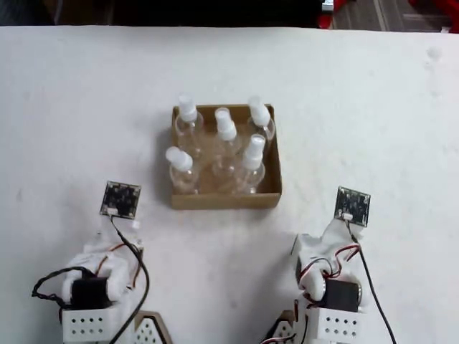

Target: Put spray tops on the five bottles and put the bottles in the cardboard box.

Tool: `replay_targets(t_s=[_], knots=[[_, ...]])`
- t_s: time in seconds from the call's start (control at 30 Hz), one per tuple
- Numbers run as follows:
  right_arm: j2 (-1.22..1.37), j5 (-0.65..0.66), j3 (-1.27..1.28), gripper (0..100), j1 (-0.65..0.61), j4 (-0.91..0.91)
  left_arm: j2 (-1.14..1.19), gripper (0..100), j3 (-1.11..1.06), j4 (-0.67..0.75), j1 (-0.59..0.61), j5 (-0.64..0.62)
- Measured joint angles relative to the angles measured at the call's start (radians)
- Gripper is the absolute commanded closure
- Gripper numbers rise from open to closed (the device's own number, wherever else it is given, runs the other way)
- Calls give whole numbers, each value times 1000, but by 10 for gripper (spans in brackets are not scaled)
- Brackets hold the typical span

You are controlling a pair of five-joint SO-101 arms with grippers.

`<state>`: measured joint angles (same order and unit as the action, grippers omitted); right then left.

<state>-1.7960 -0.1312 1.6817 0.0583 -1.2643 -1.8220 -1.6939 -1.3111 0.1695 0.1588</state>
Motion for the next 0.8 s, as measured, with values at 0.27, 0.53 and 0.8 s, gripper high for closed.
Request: replay_targets(t_s=[0.27,0.53,0.8], knots=[[0,104,0,981,-5,0,0,975,0,0,-29,0],[0,149,0,981,-63,0,0,975,0,0,-37,0],[0,149,0,981,-64,0,0,975,0,0,-40,0]])
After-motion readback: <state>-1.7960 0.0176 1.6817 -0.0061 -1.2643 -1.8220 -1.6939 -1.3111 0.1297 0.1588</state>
